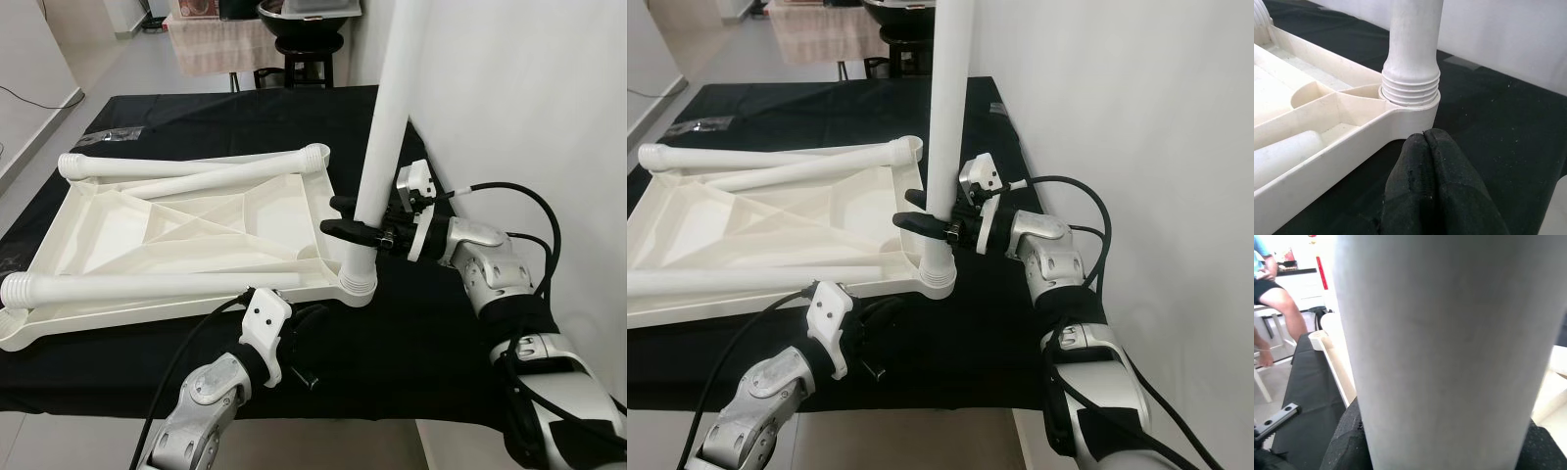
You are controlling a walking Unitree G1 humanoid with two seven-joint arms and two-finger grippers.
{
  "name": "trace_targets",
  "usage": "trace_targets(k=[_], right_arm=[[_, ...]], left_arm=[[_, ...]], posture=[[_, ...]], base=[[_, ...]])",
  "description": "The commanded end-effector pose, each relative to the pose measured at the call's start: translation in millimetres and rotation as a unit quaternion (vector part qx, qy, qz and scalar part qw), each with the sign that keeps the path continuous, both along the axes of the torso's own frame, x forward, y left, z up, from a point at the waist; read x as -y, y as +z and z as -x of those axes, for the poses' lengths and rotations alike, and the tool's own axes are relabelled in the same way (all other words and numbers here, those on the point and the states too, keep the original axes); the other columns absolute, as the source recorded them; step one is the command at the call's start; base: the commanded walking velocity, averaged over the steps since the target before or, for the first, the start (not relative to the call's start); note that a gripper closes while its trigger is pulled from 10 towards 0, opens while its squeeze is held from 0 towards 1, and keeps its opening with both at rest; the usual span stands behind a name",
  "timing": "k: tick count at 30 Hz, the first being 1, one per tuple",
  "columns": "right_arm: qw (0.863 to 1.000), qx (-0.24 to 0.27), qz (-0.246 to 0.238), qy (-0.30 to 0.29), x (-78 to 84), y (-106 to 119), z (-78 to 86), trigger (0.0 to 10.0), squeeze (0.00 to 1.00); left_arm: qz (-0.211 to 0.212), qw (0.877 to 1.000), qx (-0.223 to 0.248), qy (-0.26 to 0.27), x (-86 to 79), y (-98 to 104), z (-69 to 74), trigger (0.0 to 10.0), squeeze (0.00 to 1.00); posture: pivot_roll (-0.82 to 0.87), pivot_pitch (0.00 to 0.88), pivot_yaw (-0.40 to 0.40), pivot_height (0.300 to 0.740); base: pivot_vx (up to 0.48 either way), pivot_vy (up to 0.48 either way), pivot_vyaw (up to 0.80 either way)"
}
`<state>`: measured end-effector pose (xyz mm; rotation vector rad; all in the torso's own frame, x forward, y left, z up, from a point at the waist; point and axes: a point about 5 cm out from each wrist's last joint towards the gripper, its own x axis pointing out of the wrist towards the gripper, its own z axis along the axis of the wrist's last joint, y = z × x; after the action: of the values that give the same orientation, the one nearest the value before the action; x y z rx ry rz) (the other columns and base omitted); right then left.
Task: Building children table
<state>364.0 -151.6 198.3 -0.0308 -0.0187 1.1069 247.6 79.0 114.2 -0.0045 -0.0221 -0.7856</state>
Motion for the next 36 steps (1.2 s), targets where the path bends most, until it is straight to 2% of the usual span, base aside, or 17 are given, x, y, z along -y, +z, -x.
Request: trace_targets(k=[1,4,5,7,8,12,16,17,19,20,24,25,26,27,28,29,36], right_arm=[[0.998,-0.031,0.005,-0.051,7.6,-18,0.9,0.0,0.00],[0.993,-0.048,0.002,-0.105,8.0,-34,5.7,0.0,0.00],[0.962,-0.069,0.016,-0.264,2.5,-63,19.0,0.0,0.00],[0.962,-0.069,0.016,-0.264,2.5,-63,19.0,0.0,0.00],[0.938,-0.089,0.023,-0.334,-11.6,-85,42.4,0.0,0.00],[0.927,-0.075,0.035,-0.366,-28.4,-89,56.0,0.0,0.00],[0.932,-0.078,0.028,-0.352,-31.9,-89,44.8,0.0,0.00],[0.935,-0.072,0.023,-0.346,-33.4,-86,43.5,10.0,0.00],[0.937,-0.068,0.020,-0.343,-34.2,-83,42.8,10.0,0.00],[0.941,-0.064,0.010,-0.331,-36.6,-77,42.8,10.0,1.00],[0.967,-0.047,-0.020,-0.248,-47.3,-54,43.2,10.0,1.00],[0.967,-0.047,-0.020,-0.248,-47.3,-54,43.2,10.0,1.00],[0.987,-0.015,-0.024,-0.161,-49.7,-34,43.5,10.0,0.16],[0.987,-0.015,-0.024,-0.161,-49.7,-34,43.5,10.0,0.16],[0.992,-0.001,-0.021,-0.126,-48.9,-26,42.6,10.0,0.00],[0.996,0.015,-0.013,-0.086,-47.8,-20,41.7,10.0,0.00],[0.999,0.023,0.025,0.005,-32.8,-12,28.3,10.0,0.00]], left_arm=[[0.000,1.000,-0.012,-0.001,0.7,-6,2.5,10.0,0.00],[0.001,1.000,-0.013,-0.001,0.9,-6,3.4,10.0,0.00],[0.001,1.000,-0.013,-0.001,-0.2,-6,4.4,10.0,0.00],[0.001,1.000,-0.013,-0.001,-0.2,-6,4.4,10.0,0.00],[0.001,1.000,-0.014,-0.002,-1.4,-6,4.9,10.0,0.00],[0.000,1.000,-0.015,-0.004,-3.3,-5,4.7,10.0,0.00],[-0.001,1.000,-0.016,-0.003,-4.6,-5,3.1,10.0,0.00],[-0.001,1.000,-0.015,-0.001,-4.8,-5,2.6,10.0,0.00],[-0.002,1.000,-0.014,0.001,-4.8,-5,2.3,10.0,0.00],[-0.001,1.000,-0.014,0.001,-4.6,-5,1.9,10.0,0.00],[-0.001,1.000,-0.015,-0.001,-3.9,-5,1.4,10.0,0.00],[-0.001,1.000,-0.015,-0.001,-3.9,-5,1.4,10.0,0.00],[-0.002,1.000,-0.015,-0.002,-3.1,-5,0.8,10.0,0.00],[-0.002,1.000,-0.015,-0.002,-3.1,-5,0.8,10.0,0.00],[-0.001,1.000,-0.015,-0.002,-2.9,-5,0.5,10.0,0.00],[-0.001,1.000,-0.015,-0.002,-2.6,-5,0.2,10.0,0.00],[-0.001,1.000,-0.015,-0.003,-1.2,-6,-0.8,10.0,0.00]], posture=[[-0.01,0.070,-0.011,0.740],[-0.01,0.073,-0.016,0.740],[-0.01,0.084,-0.009,0.740],[-0.01,0.084,-0.009,0.740],[-0.01,0.092,-0.002,0.740],[-0.02,0.085,0.002,0.740],[-0.01,0.088,0.004,0.740],[-0.01,0.085,0.002,0.740],[-0.01,0.085,0.002,0.740],[-0.01,0.083,0.001,0.740],[-0.01,0.078,0.004,0.740],[-0.01,0.078,0.004,0.740],[0.00,0.076,0.003,0.740],[0.00,0.076,0.003,0.740],[0.00,0.076,0.002,0.740],[-0.01,0.073,0.003,0.740],[0.00,0.066,-0.003,0.740]], base=[[0.000,0.000,0.00],[0.000,0.000,0.00],[0.000,0.000,0.00],[0.000,0.000,0.00],[0.000,0.000,0.00],[0.000,0.000,0.00],[0.000,0.000,0.00],[0.000,0.000,0.00],[0.000,0.000,0.00],[0.000,0.000,0.00],[0.000,0.000,0.00],[0.000,0.000,0.00],[0.000,0.000,0.00],[0.000,0.000,0.00],[0.000,0.000,0.00],[0.000,0.000,0.00],[0.000,0.000,0.00]])
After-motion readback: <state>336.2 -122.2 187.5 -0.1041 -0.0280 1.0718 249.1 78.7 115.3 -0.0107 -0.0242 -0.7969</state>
